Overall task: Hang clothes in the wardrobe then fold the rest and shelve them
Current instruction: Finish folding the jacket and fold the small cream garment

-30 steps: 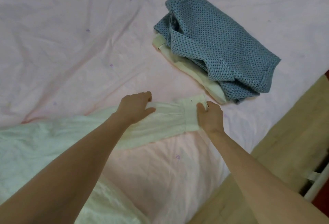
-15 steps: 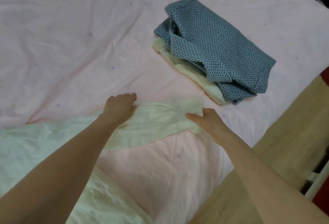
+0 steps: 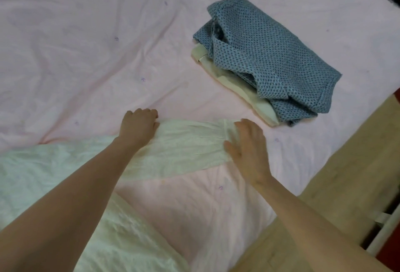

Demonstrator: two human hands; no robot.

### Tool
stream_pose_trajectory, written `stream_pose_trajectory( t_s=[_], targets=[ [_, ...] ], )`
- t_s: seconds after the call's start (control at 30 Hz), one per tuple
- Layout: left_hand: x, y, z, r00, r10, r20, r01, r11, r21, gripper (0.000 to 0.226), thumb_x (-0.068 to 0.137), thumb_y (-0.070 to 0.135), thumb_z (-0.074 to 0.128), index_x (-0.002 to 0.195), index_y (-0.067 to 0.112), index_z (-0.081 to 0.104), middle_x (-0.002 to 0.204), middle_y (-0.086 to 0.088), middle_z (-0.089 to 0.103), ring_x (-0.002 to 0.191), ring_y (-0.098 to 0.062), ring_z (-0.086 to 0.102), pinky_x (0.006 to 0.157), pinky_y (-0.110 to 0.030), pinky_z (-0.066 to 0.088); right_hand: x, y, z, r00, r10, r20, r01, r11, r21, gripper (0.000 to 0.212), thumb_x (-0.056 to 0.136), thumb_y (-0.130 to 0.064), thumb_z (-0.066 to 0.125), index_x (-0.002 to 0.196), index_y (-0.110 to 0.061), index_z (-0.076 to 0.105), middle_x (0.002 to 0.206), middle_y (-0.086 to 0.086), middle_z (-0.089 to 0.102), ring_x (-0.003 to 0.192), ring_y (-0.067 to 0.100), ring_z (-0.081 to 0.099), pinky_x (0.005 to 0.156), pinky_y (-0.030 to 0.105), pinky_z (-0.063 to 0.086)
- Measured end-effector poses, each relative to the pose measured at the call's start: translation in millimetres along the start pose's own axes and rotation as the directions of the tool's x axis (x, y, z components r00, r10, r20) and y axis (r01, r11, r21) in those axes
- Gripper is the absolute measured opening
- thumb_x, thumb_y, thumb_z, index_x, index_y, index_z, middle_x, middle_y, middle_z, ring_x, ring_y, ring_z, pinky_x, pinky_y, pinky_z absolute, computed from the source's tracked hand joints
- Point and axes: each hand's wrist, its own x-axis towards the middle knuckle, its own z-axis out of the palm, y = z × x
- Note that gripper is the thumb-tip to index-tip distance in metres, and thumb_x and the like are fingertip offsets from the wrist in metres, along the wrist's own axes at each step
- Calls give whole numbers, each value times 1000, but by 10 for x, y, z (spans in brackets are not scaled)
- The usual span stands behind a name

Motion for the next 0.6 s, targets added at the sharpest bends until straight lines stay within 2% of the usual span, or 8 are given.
stream_pose_trajectory(
  t_s=[0.07, 0.17, 0.3, 0.4, 0.43, 0.47, 0.53, 0.6],
  targets=[
    [14, -54, -28, 1000, -12, -29, 10, 998, -68, 24, 100, 28, 40, 105, 13, 59, 106, -7, 63, 102, -29, 57, 77, -36, 39, 11, -21, 166, 944, -270, 188, 293, 950, -111, 51, 95, -32, 50, 141, -13, 42, 151, 12, 36, 141, 29, 29, 114, 40, 23],
    [57, -83, -9, 996, -81, -43, 68, 967, -248, 20, 100, 21, 40, 101, 12, 58, 100, -8, 62, 96, -31, 57, 71, -35, 38, 6, 159, 363, 847, -317, 426, 458, 843, -282, 55, 97, -37, 30, 149, -20, 31, 156, 6, 28, 143, 28, 28, 115, 43, 14],
    [55, -33, 77, 996, -79, -32, 64, 938, -340, 14, 97, 14, 43, 103, 9, 55, 97, -11, 60, 90, -30, 55, 72, -35, 40, 68, 87, 321, 915, -198, 352, 318, 891, -324, 55, 97, -33, 25, 144, -10, 42, 152, 11, 36, 141, 29, 33, 115, 44, 14],
    [11, 35, 89, 997, -75, -4, 68, 925, -373, 20, 99, 21, 46, 111, 7, 54, 101, -12, 61, 94, -31, 56, 76, -37, 43, 133, 68, 285, 949, -32, 313, 124, 953, -278, 68, 96, -47, 33, 152, -11, 20, 159, 12, 16, 147, 28, 13, 119, 43, 1],
    [0, 56, 91, 997, -80, 4, 76, 922, -379, 20, 99, 20, 46, 112, 8, 54, 103, -13, 62, 96, -31, 56, 78, -38, 44, 160, 98, 265, 927, 66, 369, 49, 955, -292, 77, 93, -52, 41, 153, -11, 14, 159, 10, 15, 147, 27, 13, 118, 43, 3],
    [-7, 72, 87, 996, -84, 10, 81, 918, -389, 19, 98, 18, 45, 112, 8, 54, 105, -14, 61, 98, -32, 55, 80, -39, 44, 215, 118, 238, 915, 130, 383, -7, 952, -307, 84, 87, -52, 53, 151, -11, 18, 155, 11, 26, 143, 28, 24, 116, 43, 12],
    [-27, 109, 61, 998, -63, 12, 62, 910, -411, 21, 96, 12, 44, 112, 7, 56, 108, -14, 62, 101, -32, 55, 83, -38, 44, 353, 94, 164, 930, 124, 347, -13, 952, -306, 70, 75, -45, 68, 132, -15, 40, 121, 8, 57, 113, 31, 49, 96, 37, 32],
    [-49, 169, 4, 999, -45, -3, 38, 883, -468, 23, 94, 9, 45, 112, 5, 60, 109, -14, 63, 102, -31, 57, 84, -36, 43, 486, -21, 61, 903, 102, 418, 26, 956, -291, 38, 78, -36, 65, 109, -16, 54, 102, 7, 62, 99, 30, 53, 77, 32, 34]
  ],
)
